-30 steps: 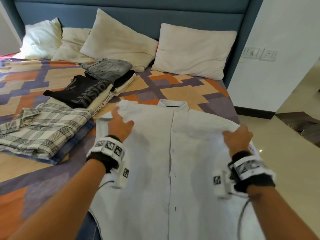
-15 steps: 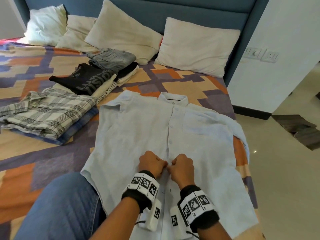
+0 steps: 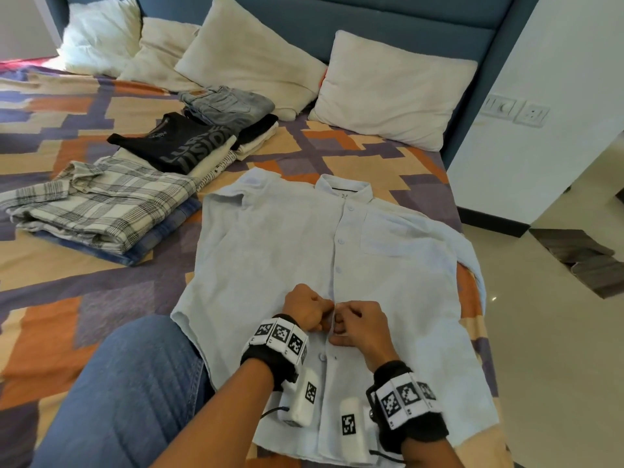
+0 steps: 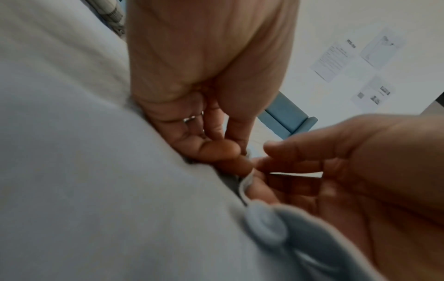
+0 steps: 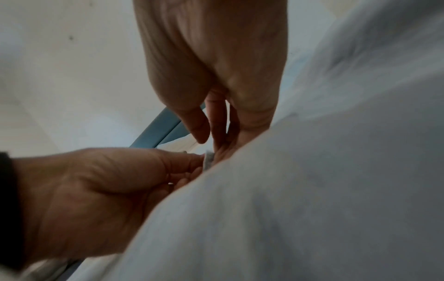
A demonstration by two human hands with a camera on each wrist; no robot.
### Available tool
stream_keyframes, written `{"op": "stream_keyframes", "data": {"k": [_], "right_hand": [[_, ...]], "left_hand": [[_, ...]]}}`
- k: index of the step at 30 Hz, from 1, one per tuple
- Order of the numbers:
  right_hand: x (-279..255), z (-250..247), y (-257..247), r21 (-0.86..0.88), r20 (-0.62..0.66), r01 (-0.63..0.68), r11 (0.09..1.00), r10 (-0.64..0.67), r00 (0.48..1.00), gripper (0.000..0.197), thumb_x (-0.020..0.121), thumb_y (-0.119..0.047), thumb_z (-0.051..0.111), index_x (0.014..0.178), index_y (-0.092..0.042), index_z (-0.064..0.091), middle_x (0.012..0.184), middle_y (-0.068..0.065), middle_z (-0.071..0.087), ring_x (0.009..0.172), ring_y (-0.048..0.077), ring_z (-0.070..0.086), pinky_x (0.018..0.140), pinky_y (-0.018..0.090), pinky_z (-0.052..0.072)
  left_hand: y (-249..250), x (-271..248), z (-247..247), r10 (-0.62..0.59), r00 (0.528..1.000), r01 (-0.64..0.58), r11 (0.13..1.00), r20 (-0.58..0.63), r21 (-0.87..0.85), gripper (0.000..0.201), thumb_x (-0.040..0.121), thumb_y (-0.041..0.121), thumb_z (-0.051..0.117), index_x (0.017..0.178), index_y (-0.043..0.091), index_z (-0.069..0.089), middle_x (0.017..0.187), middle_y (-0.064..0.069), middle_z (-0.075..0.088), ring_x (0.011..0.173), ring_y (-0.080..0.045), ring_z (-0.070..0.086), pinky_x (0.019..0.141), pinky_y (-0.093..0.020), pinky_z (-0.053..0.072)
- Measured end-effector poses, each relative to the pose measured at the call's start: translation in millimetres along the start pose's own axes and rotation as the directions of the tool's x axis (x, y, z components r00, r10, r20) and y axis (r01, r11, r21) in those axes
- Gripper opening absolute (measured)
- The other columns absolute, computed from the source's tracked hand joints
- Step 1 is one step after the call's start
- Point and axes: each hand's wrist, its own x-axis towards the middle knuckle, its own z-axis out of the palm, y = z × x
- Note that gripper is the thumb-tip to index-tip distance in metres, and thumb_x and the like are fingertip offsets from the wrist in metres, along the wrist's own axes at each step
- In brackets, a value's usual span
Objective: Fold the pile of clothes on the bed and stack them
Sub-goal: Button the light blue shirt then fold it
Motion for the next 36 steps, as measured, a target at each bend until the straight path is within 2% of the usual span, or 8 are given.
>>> {"op": "stream_keyframes", "data": {"k": [6,9,14,20,25,28,31,36], "right_hand": [[7.9,-4.3,1.5,0.257,0.058,-0.166,0.952,0.156,0.986,0.011,0.091,-0.003,0.065,0.088,0.007,0.069,0.069,0.014,0.065,0.055,0.018,0.062,0.058,0.035,0.059],[10.2,-0.2,4.0,0.24,0.025,-0.171,0.955,0.17,0.985,0.007,0.088,-0.004,0.069,0.088,0.004,0.071,0.07,0.013,0.066,0.054,0.016,0.062,0.059,0.033,0.059],[7.9,7.8,8.4,0.219,-0.071,-0.105,0.97,0.123,0.99,0.003,0.088,-0.003,0.068,0.087,-0.002,0.072,0.069,0.01,0.066,0.054,0.012,0.061,0.057,0.029,0.059],[6.5,16.4,5.7,0.038,-0.175,0.073,0.997,-0.065,0.982,0.013,0.086,0.001,0.07,0.08,-0.01,0.072,0.077,0.01,0.071,0.06,0.021,0.068,0.057,0.041,0.061],[7.3,7.1,5.4,0.283,-0.103,-0.058,0.957,0.091,0.991,0.011,0.081,0.01,0.071,0.085,0.0,0.072,0.079,0.016,0.07,0.06,0.022,0.067,0.056,0.03,0.059],[9.7,4.0,6.9,0.35,-0.045,-0.103,0.931,0.126,0.991,0.015,0.078,0.011,0.074,0.089,0.0,0.071,0.084,0.019,0.07,0.067,0.023,0.068,0.057,0.027,0.058],[13.8,6.0,8.7,0.337,-0.051,-0.108,0.935,0.133,0.99,0.02,0.075,0.009,0.077,0.09,-0.002,0.069,0.084,0.018,0.071,0.071,0.024,0.069,0.061,0.029,0.059],[13.0,12.2,12.0,0.22,-0.122,-0.051,0.974,0.08,0.989,0.024,0.073,0.016,0.071,0.087,-0.003,0.068,0.073,0.012,0.068,0.063,0.021,0.067,0.064,0.034,0.061]], "left_hand": [[-5.4,2.5,8.6,-0.056,0.996,0.049,0.993,-0.066,-0.103,0.026,0.086,0.012,0.068,0.063,0.001,0.065,0.054,-0.009,0.063,0.045,-0.018,0.061,0.051,-0.025,0.052],[-6.8,4.1,9.8,-0.057,0.994,0.045,0.991,-0.098,-0.123,0.025,0.088,0.015,0.068,0.074,-0.006,0.07,0.063,-0.015,0.069,0.049,-0.021,0.064,0.052,-0.026,0.056],[-6.3,3.0,8.5,-0.061,0.992,0.047,0.99,-0.106,-0.132,0.023,0.088,0.013,0.069,0.074,-0.005,0.07,0.064,-0.014,0.069,0.046,-0.019,0.065,0.054,-0.029,0.059],[-8.5,1.7,4.9,-0.062,0.997,0.054,0.984,-0.043,-0.168,0.021,0.088,0.01,0.07,0.073,-0.004,0.069,0.066,-0.015,0.069,0.056,-0.027,0.068,0.063,-0.039,0.061],[-9.3,2.7,2.4,-0.063,0.998,0.06,0.988,-0.011,-0.144,0.023,0.085,0.013,0.073,0.066,0.002,0.068,0.062,-0.012,0.069,0.053,-0.023,0.067,0.063,-0.036,0.061],[-11.0,3.9,-0.1,-0.083,0.996,0.089,0.982,0.044,-0.169,0.022,0.088,0.016,0.071,0.071,0.002,0.068,0.064,-0.012,0.069,0.053,-0.022,0.067,0.062,-0.033,0.061],[-10.2,4.0,0.6,-0.092,0.995,0.099,0.976,0.044,-0.193,0.029,0.094,0.025,0.064,0.082,-0.002,0.068,0.07,-0.014,0.069,0.058,-0.024,0.068,0.067,-0.036,0.062],[-7.0,4.8,4.2,-0.083,0.996,0.084,0.994,0.022,-0.064,0.036,0.084,0.031,0.074,0.083,-0.005,0.07,0.07,-0.016,0.072,0.065,-0.027,0.073,0.064,-0.034,0.061]]}}
